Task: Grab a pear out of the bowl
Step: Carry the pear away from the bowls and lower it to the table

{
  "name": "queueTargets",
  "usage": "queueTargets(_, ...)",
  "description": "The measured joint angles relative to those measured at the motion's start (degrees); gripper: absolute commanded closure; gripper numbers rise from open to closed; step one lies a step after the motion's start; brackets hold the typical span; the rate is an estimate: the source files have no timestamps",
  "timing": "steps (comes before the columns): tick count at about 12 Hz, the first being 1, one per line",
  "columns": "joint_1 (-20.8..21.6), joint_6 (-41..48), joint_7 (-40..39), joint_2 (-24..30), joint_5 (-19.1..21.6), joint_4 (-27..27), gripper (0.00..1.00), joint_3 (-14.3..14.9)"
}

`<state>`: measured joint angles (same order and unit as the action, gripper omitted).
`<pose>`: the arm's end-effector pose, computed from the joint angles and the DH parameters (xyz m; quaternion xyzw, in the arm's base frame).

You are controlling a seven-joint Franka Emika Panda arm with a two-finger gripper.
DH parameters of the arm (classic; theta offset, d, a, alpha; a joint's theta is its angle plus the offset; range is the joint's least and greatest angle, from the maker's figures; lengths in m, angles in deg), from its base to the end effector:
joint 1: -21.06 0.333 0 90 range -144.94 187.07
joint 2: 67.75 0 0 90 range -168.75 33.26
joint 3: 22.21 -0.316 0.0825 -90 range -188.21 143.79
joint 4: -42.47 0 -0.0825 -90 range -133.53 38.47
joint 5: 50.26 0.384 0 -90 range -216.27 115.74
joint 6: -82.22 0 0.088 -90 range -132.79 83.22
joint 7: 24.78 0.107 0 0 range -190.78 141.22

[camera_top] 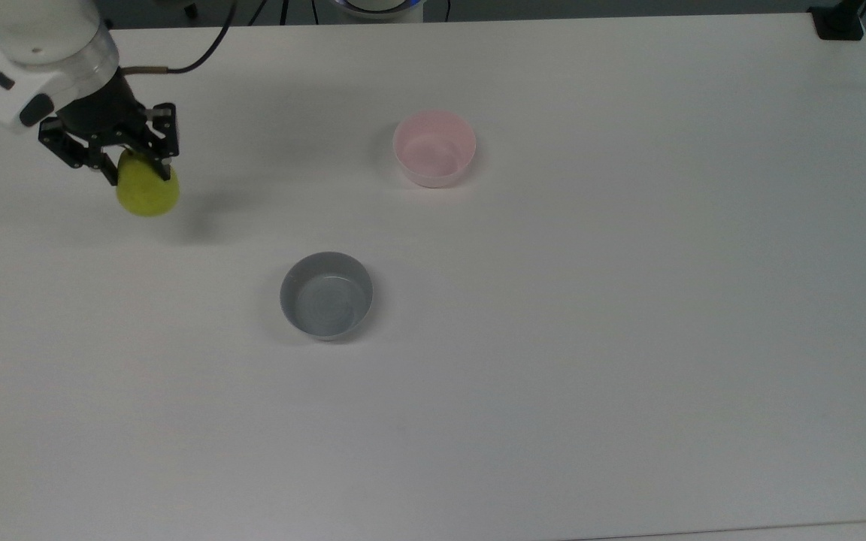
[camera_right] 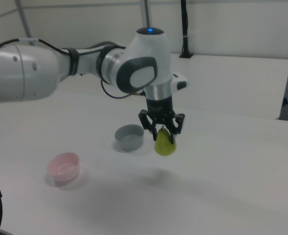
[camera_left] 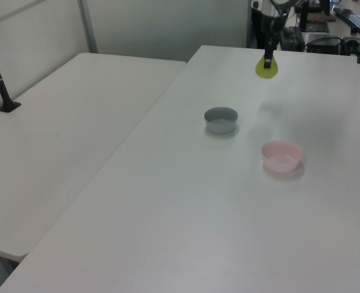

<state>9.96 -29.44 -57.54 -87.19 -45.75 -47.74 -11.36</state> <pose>0.6226 -0.2296 0.4516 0.9960 0.0864 0.0210 0.0045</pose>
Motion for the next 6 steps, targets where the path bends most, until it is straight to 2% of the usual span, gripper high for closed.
queueTargets(2, -1.5, -2.3, -1.1, -2.8, 0.7, 0.0, 1.0, 0.0)
queueTargets(6, -1.9, -7.1, -1.1, -7.9, 0.8, 0.1, 1.0, 0.0)
